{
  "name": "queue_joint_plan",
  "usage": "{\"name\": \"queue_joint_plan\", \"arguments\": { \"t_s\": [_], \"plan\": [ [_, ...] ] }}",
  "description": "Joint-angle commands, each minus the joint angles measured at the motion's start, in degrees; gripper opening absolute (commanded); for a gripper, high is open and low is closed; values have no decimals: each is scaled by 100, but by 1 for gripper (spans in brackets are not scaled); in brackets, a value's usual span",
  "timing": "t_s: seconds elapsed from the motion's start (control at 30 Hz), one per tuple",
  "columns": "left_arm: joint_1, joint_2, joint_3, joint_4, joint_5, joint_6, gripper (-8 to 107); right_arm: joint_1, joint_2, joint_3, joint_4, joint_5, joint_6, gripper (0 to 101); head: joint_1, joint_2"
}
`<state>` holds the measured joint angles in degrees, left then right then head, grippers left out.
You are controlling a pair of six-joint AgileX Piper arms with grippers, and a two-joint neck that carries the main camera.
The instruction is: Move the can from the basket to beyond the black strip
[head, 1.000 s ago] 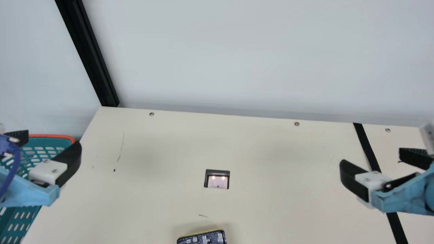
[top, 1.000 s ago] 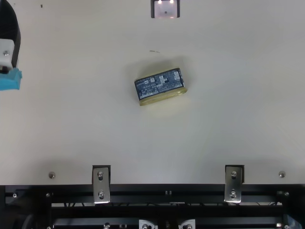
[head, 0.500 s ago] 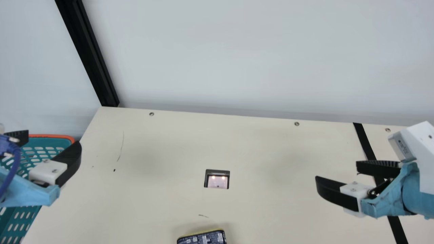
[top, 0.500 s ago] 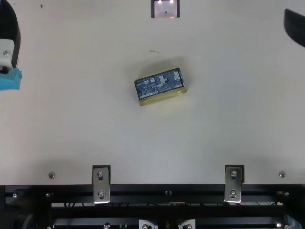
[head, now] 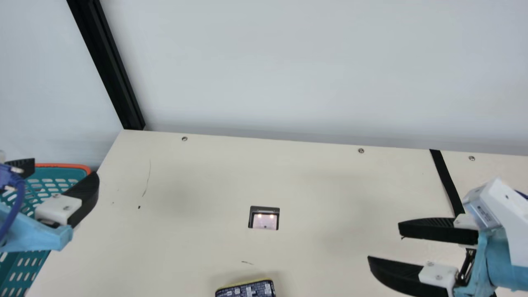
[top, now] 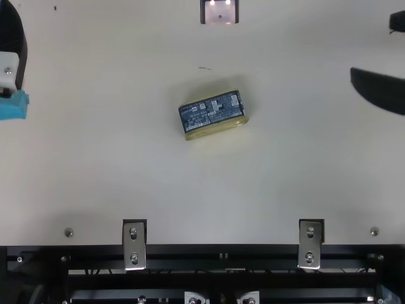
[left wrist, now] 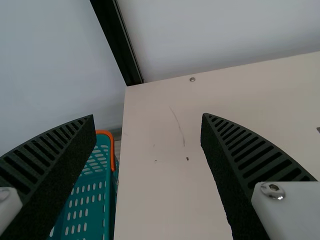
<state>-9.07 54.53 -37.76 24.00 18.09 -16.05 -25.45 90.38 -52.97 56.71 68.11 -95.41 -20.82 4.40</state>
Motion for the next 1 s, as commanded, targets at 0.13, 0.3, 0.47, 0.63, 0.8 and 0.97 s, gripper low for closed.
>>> {"name": "queue_joint_plan", "arguments": {
  "t_s": [0.13, 0.3, 0.47, 0.63, 0.8, 0.97],
  "plan": [
    [0, 0, 0, 0, 0, 0, 90, 250, 163, 288, 126, 179, -419, 101, -19, -14],
    [0, 0, 0, 0, 0, 0, 90, 445, 278, 521, 215, 179, -693, 101, -19, -14],
    [0, 0, 0, 0, 0, 0, 90, 616, 371, 701, 322, 179, -926, 101, -19, -14],
    [0, 0, 0, 0, 0, 0, 90, 805, 445, 848, 411, 179, -1116, 101, -19, -14],
    [0, 0, 0, 0, 0, 0, 90, 954, 514, 960, 478, 179, -1275, 101, -19, -14],
    [0, 0, 0, 0, 0, 0, 90, 943, 522, 985, 490, 177, -1310, 101, -19, -14]
  ]
}}
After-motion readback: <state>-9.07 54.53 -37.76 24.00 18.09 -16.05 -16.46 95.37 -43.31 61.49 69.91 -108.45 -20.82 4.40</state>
